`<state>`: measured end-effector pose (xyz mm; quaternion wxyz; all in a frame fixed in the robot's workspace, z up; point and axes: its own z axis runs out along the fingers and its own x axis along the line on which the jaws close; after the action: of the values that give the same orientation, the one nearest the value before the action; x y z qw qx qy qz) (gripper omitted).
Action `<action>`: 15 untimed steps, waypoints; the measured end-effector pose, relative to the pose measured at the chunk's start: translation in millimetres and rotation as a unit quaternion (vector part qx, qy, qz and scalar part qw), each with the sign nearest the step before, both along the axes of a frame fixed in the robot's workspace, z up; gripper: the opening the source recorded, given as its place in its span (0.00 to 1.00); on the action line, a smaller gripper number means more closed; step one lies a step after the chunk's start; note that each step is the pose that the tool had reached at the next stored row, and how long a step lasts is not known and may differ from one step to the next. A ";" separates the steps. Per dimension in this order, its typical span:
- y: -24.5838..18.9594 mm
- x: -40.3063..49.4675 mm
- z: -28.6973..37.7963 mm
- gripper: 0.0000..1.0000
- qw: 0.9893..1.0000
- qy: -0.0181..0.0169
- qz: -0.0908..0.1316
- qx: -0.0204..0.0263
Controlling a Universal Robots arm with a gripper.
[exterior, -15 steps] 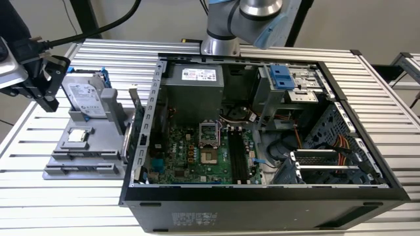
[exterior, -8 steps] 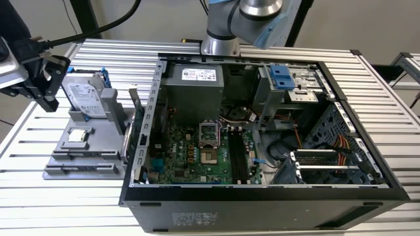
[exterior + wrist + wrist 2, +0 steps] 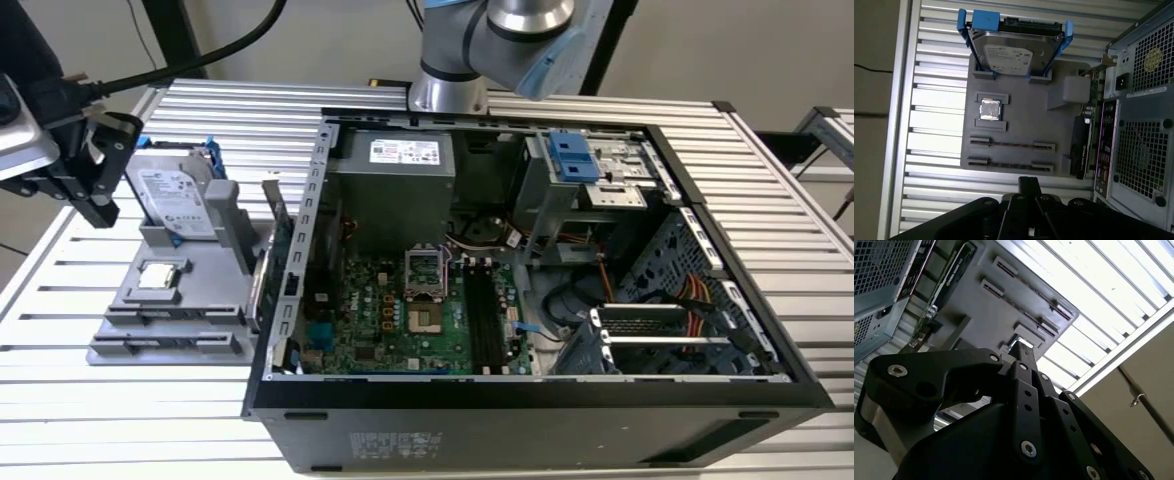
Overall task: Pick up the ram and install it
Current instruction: 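Pick up the ram and move it above insertion slot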
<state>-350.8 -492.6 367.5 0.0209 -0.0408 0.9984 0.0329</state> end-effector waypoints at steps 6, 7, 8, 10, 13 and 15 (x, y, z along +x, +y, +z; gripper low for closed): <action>0.0 0.0 0.0 0.00 1.000 0.000 0.016 0.000; 0.0 0.0 0.0 0.00 1.000 0.000 0.019 0.000; 0.0 0.0 0.0 0.00 1.000 0.000 0.022 0.000; 0.0 0.0 0.0 0.00 1.000 0.000 0.027 0.000; 0.0 0.0 0.0 0.00 0.999 0.000 0.034 0.000; 0.0 0.0 0.0 0.00 0.999 0.000 0.039 0.000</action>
<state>-350.8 -492.6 367.4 0.0196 -0.0798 0.9960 0.0337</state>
